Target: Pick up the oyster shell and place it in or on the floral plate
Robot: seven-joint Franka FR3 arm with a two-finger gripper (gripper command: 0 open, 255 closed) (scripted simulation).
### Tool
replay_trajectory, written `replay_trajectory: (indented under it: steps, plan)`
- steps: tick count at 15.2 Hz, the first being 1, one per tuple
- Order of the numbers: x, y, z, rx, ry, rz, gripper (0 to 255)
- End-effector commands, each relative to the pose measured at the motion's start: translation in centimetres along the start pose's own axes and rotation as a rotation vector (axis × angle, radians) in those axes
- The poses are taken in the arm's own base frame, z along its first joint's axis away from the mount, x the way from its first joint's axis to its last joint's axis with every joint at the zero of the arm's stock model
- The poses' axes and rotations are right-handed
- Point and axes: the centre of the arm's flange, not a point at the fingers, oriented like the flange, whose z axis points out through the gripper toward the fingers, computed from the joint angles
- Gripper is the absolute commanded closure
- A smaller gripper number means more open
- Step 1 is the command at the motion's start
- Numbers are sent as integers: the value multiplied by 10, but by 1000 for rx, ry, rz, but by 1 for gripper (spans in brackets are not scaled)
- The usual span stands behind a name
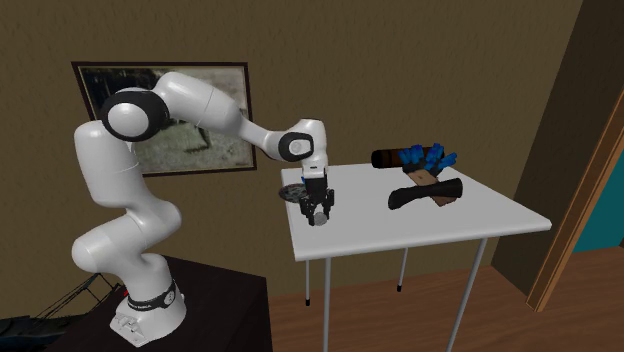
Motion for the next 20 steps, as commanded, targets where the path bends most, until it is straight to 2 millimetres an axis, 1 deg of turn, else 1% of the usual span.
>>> replay_trajectory:
  steps: [1, 2, 20]
  plan:
    - [0, 0, 0, 0, 0, 0, 255]
    - [0, 0, 0, 0, 0, 0, 255]
    - [18, 6, -93, 0, 0, 0, 255]
